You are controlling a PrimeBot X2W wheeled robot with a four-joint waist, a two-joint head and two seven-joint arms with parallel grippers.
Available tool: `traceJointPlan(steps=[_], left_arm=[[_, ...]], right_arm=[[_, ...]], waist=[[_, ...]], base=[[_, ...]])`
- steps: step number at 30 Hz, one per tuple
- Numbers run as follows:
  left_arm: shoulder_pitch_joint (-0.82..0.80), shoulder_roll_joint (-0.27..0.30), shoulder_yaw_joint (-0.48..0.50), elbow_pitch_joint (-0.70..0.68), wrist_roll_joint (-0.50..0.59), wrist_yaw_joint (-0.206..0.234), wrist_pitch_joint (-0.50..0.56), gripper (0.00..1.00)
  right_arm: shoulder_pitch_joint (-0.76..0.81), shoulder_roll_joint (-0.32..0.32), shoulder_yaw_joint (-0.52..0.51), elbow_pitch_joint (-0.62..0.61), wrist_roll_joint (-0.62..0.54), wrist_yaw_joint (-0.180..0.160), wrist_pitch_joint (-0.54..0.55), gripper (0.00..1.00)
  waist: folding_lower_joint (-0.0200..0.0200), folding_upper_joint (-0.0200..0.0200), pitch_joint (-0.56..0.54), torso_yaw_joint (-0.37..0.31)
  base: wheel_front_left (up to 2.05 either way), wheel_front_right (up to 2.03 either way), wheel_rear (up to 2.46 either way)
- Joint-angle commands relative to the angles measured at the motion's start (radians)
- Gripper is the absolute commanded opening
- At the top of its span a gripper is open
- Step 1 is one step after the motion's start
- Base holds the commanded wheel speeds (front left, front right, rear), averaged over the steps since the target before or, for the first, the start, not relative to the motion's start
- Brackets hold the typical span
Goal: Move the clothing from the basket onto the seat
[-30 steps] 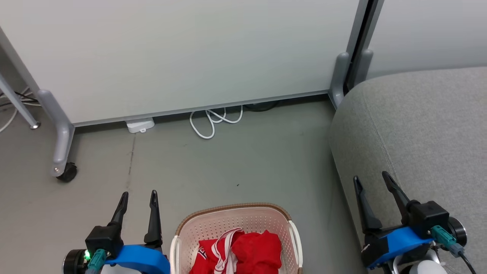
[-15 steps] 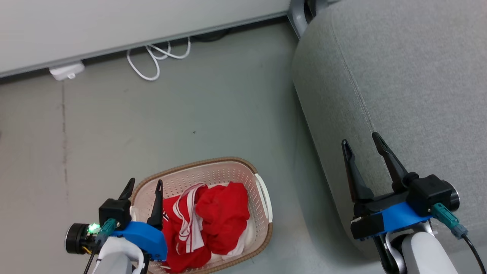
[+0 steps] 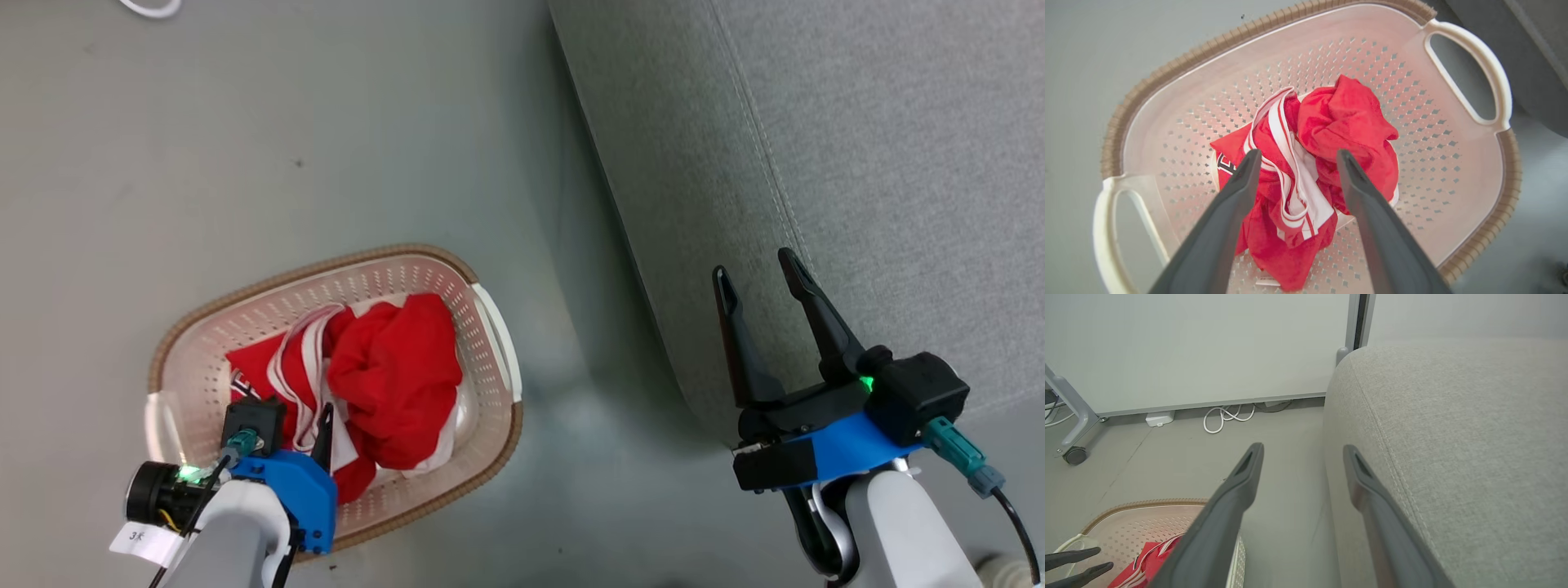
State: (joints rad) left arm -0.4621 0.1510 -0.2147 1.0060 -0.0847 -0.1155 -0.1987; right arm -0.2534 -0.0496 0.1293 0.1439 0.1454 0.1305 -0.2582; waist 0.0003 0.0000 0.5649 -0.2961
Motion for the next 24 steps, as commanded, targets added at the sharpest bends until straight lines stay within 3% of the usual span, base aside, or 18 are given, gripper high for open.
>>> traceJointPlan(steps=[1, 12, 24], left_arm=[[-0.027, 0.013, -0.007, 0.026, 0.009, -0.005, 0.005, 1.0], [-0.129, 0.042, -0.035, 0.173, 0.014, 0.018, 0.05, 1.0], [-0.218, 0.073, -0.035, 0.237, 0.005, 0.097, 0.15, 1.0]], right_arm=[[-0.018, -0.001, 0.006, -0.001, 0.01, 0.001, -0.007, 1.0], [-0.026, -0.002, 0.052, -0.033, 0.058, 0.001, -0.008, 1.0], [-0.038, -0.002, 0.112, -0.066, 0.117, 0.001, -0.008, 1.0]], waist=[[-0.0003, 0.0, 0.053, -0.032], [-0.0003, 0.0, 0.15, -0.06], [-0.0003, 0.0, 0.23, -0.096]], base=[[0.0, 0.0, 0.0], [0.0, 0.0, 0.0], [0.0, 0.0, 0.0]])
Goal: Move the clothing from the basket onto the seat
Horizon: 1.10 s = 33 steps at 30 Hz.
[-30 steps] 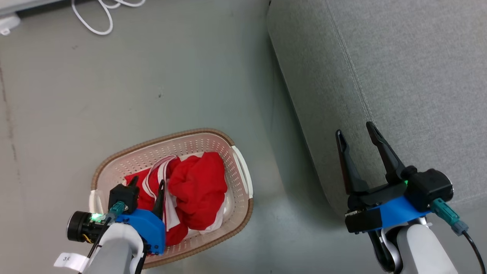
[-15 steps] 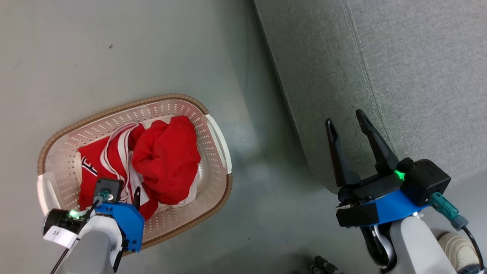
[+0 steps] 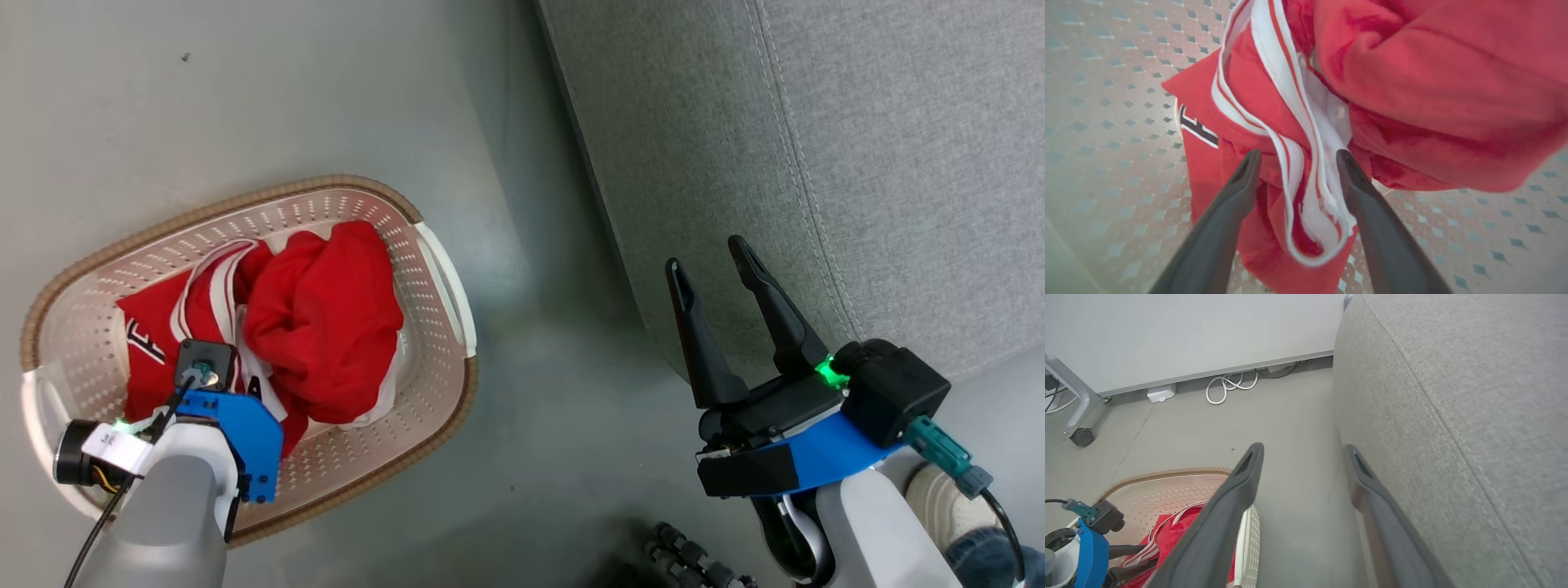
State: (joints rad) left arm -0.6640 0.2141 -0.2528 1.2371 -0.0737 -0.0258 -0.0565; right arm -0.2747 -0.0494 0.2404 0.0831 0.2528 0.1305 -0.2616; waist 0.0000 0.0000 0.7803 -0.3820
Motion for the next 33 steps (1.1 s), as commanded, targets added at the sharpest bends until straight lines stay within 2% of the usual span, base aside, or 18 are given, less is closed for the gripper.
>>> traceJointPlan(steps=[1, 9, 10, 11, 26, 33], left_arm=[[-0.018, 0.014, 0.003, 0.009, -0.007, 0.009, 0.014, 1.0], [-0.036, 0.024, 0.001, 0.022, -0.02, 0.028, 0.045, 1.0], [-0.04, 0.024, 0.0, 0.023, -0.022, 0.028, 0.047, 0.38], [-0.042, 0.023, -0.002, 0.024, -0.023, 0.024, 0.048, 0.0], [-0.05, 0.003, -0.017, 0.033, -0.054, -0.009, 0.043, 0.0], [-0.032, -0.028, -0.015, 0.036, -0.078, -0.027, 0.029, 0.0]], right_arm=[[-0.019, -0.002, 0.002, -0.006, 0.011, 0.001, -0.005, 1.0], [-0.029, -0.002, 0.001, -0.016, 0.024, 0.001, -0.005, 1.0], [-0.03, -0.002, 0.002, -0.015, 0.025, 0.001, -0.005, 1.0], [-0.031, -0.002, 0.004, -0.015, 0.029, 0.001, -0.005, 1.0], [-0.039, -0.002, -0.006, -0.002, 0.023, 0.001, -0.005, 1.0], [-0.041, -0.002, -0.02, 0.012, 0.004, 0.001, -0.005, 1.0]], waist=[[0.0, 0.0, 0.02, -0.013], [0.0, 0.0, 0.047, -0.025], [0.0, 0.0, 0.049, -0.026], [0.0, 0.0, 0.05, -0.026], [0.0, 0.0, 0.023, -0.014], [0.0, 0.0, -0.043, 0.017]], base=[[0.0, 0.0, 0.0], [0.0, 0.0, 0.0], [0.0, 0.0, 0.0], [0.0, 0.0, 0.0], [0.0, 0.0, 0.0], [0.0, 0.0, 0.0]])
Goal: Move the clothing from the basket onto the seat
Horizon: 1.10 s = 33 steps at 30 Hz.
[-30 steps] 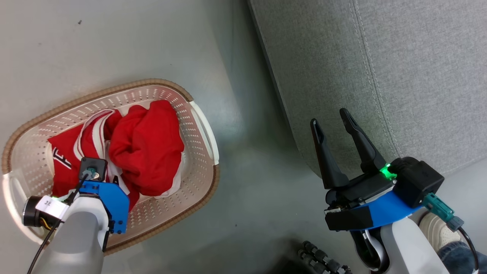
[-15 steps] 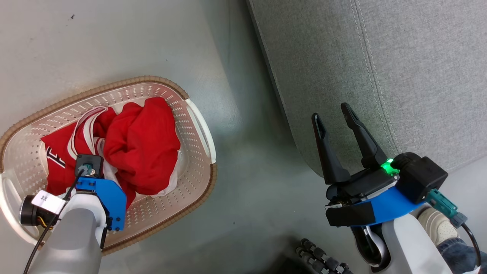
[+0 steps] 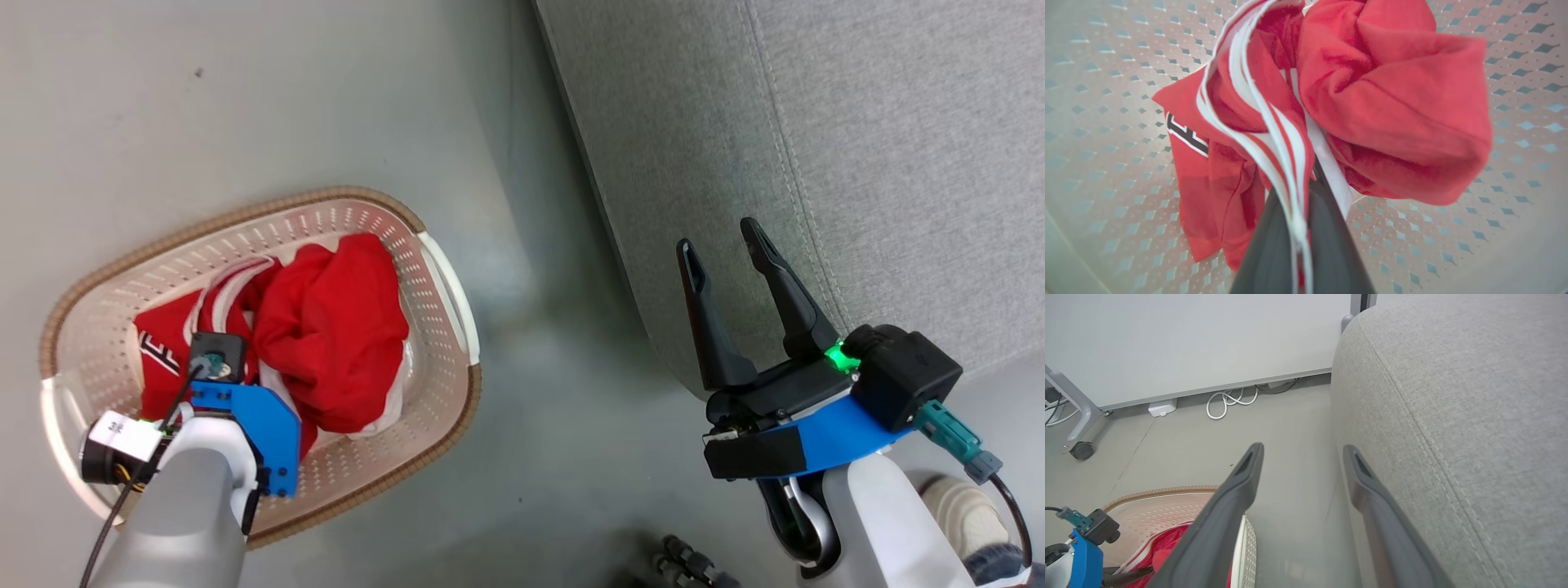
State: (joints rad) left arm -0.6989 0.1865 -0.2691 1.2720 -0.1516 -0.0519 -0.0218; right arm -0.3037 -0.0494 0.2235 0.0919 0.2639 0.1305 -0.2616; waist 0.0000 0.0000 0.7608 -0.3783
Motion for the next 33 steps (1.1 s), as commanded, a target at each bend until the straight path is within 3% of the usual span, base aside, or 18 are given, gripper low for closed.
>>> traceJointPlan(steps=[1, 12, 22, 33], left_arm=[[0.011, -0.005, -0.003, 0.003, -0.003, -0.008, -0.003, 0.0], [0.054, -0.075, -0.034, 0.0, -0.03, -0.06, -0.073, 0.0], [0.096, -0.121, -0.083, -0.023, -0.068, -0.08, -0.11, 0.0], [0.119, -0.136, -0.277, -0.263, -0.22, -0.078, -0.101, 0.0]], right_arm=[[-0.012, -0.002, -0.004, 0.006, -0.012, 0.001, -0.005, 1.0], [0.024, -0.002, -0.045, 0.051, -0.081, 0.001, -0.005, 1.0], [0.081, -0.002, -0.052, 0.107, -0.11, 0.001, -0.004, 1.0], [0.129, -0.002, -0.077, 0.12, -0.142, 0.001, 0.021, 1.0]], waist=[[0.0, 0.0, -0.04, 0.019], [0.0, 0.0, -0.261, 0.113], [0.0, 0.0, -0.467, 0.162], [0.0, 0.0, -0.588, 0.221]], base=[[0.0, 0.0, 0.0], [0.0, 0.0, 0.0], [0.0, 0.0, 0.0], [0.0, 0.0, 0.0]])
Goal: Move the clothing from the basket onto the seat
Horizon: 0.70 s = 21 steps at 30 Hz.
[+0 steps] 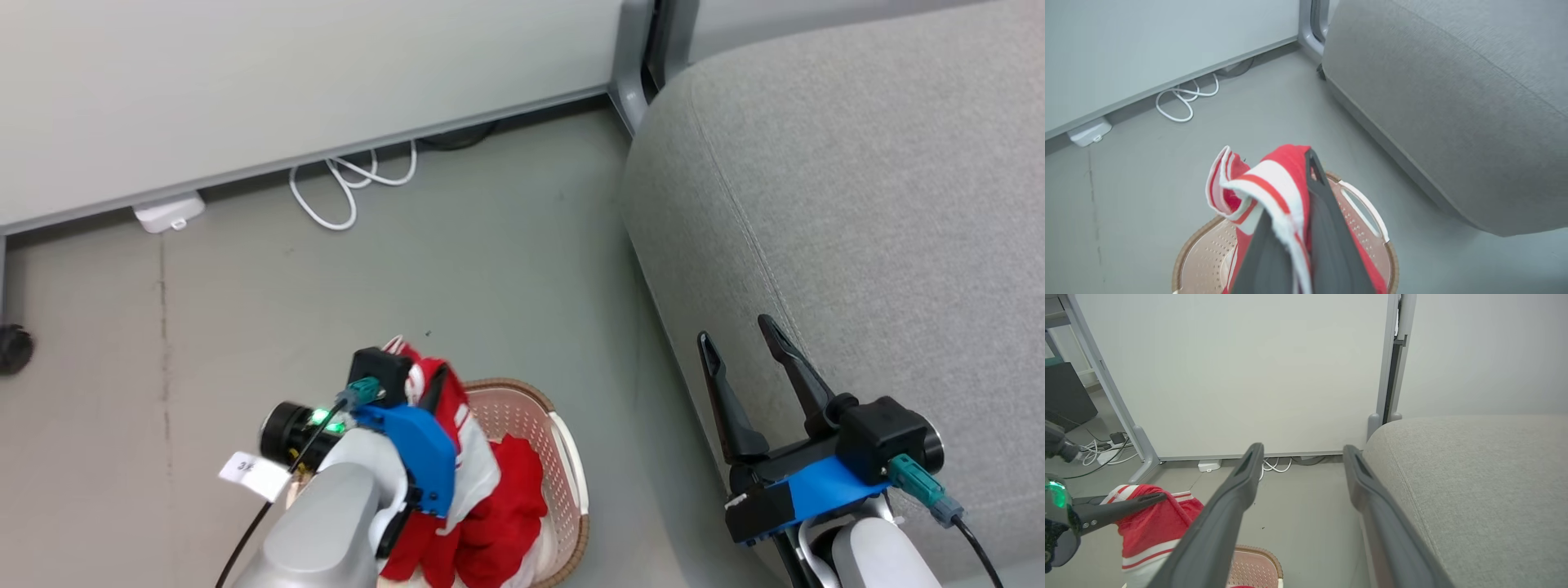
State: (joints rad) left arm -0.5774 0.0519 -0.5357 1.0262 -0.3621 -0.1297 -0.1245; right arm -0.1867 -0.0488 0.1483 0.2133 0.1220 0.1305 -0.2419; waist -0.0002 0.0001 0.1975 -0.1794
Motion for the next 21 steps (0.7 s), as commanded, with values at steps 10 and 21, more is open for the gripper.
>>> traceJointPlan(steps=[10, 21], left_arm=[[-0.073, 0.002, -0.142, -0.255, -0.138, 0.0, 0.064, 0.0], [-0.142, 0.0, -0.195, -0.36, -0.237, 0.0, 0.103, 0.0]], right_arm=[[0.045, -0.003, -0.015, -0.014, 0.0, 0.001, 0.026, 1.0], [0.07, -0.003, -0.005, -0.022, -0.007, 0.001, 0.055, 1.0]], waist=[[0.0002, -0.0001, -0.092, 0.084], [0.0002, -0.0001, -0.146, 0.113]], base=[[0.0, 0.0, 0.0], [0.0, 0.0, 0.0]])
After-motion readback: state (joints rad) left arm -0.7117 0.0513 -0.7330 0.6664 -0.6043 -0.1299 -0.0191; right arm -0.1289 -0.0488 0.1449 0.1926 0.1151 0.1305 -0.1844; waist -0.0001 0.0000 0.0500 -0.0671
